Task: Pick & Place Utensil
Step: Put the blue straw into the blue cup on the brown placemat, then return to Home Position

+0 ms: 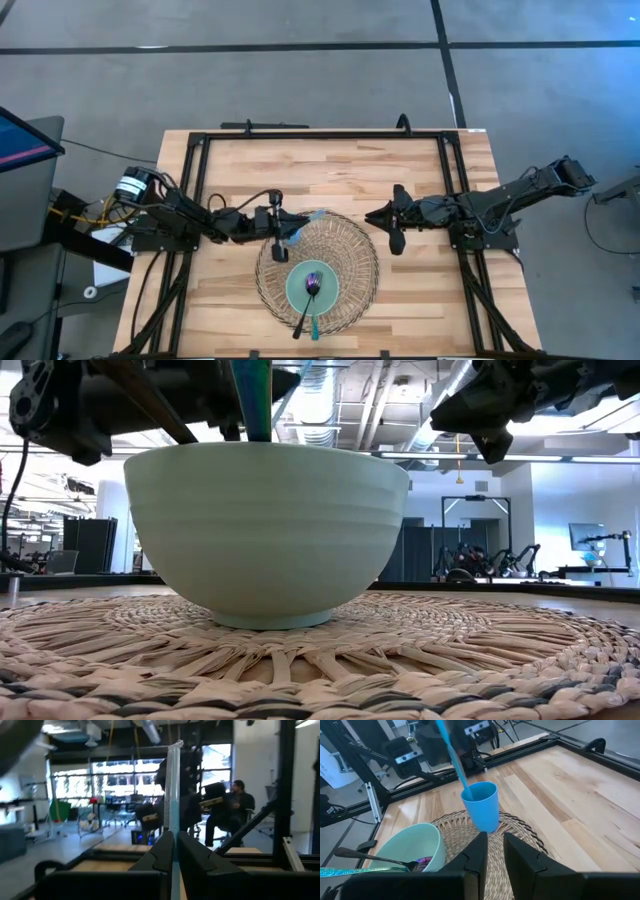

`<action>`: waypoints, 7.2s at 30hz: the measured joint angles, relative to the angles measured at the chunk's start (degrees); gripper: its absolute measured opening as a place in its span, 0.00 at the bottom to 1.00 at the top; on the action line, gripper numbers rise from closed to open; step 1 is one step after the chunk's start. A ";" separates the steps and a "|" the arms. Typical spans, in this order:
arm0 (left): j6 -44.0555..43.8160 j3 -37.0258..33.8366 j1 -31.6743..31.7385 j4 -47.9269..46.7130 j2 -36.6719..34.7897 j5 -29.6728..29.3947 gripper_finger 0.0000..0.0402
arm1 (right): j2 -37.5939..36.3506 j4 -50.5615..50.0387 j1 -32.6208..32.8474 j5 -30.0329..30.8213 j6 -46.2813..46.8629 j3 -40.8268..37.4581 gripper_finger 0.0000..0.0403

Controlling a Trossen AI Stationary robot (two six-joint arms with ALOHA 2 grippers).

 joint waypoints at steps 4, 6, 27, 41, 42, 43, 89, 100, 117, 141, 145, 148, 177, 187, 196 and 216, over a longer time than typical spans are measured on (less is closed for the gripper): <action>-1.09 0.00 0.00 -0.13 1.78 -3.60 0.07 | 0.00 0.00 0.00 -0.02 0.00 0.00 0.14; -1.17 0.00 0.00 -0.26 2.38 -5.11 0.09 | 0.00 -0.02 0.00 -0.02 0.00 0.00 0.14; -4.08 -0.05 0.00 -0.18 0.79 -6.18 0.28 | 0.00 -0.02 0.00 -0.02 0.00 0.00 0.14; 5.81 -3.91 -3.65 -10.94 -20.41 -6.43 0.27 | 0.00 0.00 -0.04 -0.04 0.00 0.00 0.14; 5.70 -4.77 -3.79 -13.14 -22.73 -6.66 0.26 | 0.00 0.00 -0.04 -0.04 0.00 0.00 0.14; 5.40 -5.72 -3.98 -14.93 -25.07 -7.00 0.26 | 0.00 0.00 -0.04 -0.04 0.00 0.00 0.14; 3.44 -24.04 6.71 -49.99 -75.40 15.75 0.25 | -31.69 3.83 12.48 7.71 -12.00 -15.51 0.14; 1.32 -24.04 9.19 -58.99 -83.28 15.76 0.25 | -45.89 0.17 16.00 -1.60 -18.02 -23.73 0.14; -2.96 -24.04 13.05 -72.60 -84.42 16.38 0.25 | -52.34 -2.40 16.49 -9.05 -20.10 -28.35 0.14; -3.53 -24.02 13.22 -73.16 -84.00 16.15 0.25 | -52.37 -5.86 14.45 -7.39 -21.44 -28.44 0.14; -3.53 -24.02 13.22 -73.16 -84.00 16.16 0.25 | -52.37 -5.86 14.45 -7.37 -21.44 -28.44 0.14; -3.53 -24.02 13.22 -73.16 -84.00 16.16 0.25 | -52.37 -5.86 14.45 -7.37 -21.44 -28.45 0.14; -3.53 -24.02 13.20 -73.16 -84.00 16.16 0.25 | -52.37 -5.87 14.47 -7.37 -21.44 -28.50 0.14; -3.54 -24.02 13.20 -73.16 -84.00 16.16 0.25 | -52.37 -5.86 14.47 -7.37 -21.44 -28.50 0.14; -3.54 -24.02 13.20 -73.13 -83.99 16.16 0.25 | -52.37 -5.88 14.47 -7.35 -21.44 -28.52 0.14; -3.55 -24.02 13.20 -73.14 -83.98 16.18 0.25 | -52.37 -5.86 14.47 -7.37 -21.44 -28.52 0.14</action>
